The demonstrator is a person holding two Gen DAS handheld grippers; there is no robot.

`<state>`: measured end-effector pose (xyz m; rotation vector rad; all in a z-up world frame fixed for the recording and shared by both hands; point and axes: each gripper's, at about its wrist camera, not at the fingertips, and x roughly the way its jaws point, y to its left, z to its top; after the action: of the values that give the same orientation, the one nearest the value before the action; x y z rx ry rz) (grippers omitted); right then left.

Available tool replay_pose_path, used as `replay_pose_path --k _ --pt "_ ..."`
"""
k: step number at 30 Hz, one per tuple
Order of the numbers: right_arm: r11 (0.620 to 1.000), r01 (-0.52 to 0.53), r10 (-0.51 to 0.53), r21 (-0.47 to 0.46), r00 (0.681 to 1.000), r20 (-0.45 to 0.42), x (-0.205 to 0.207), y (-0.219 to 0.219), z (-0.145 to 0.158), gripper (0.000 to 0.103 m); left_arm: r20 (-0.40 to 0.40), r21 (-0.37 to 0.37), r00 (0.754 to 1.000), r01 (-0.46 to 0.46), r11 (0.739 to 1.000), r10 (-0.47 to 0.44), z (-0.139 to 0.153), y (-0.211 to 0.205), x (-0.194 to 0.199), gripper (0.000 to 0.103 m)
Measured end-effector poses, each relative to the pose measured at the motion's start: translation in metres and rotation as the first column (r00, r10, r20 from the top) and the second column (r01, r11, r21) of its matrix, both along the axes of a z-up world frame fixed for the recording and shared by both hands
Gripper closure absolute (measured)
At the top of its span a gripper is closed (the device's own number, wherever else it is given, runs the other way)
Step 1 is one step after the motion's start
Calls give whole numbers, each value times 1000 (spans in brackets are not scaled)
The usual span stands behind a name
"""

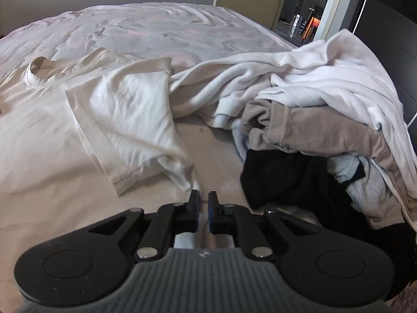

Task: Fold clothes
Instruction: 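Open the right gripper and withdraw both tools above the shirt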

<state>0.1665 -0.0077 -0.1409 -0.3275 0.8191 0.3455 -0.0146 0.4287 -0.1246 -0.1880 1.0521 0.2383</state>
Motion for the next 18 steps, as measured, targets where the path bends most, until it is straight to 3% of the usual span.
replay_pose_path --k 7,13,18 --pt "992 72 -64 104 995 -76 -27 -37 31 92 -12 -38 1000 13 999 -13 24 -15 -31 74" --pt "981 62 -35 182 989 -145 -71 -50 61 78 -22 -48 998 63 997 -65 51 -42 -71 73" --pt "975 17 21 223 986 -167 -114 -54 81 75 -19 -37 996 91 995 -91 72 -65 -113 66"
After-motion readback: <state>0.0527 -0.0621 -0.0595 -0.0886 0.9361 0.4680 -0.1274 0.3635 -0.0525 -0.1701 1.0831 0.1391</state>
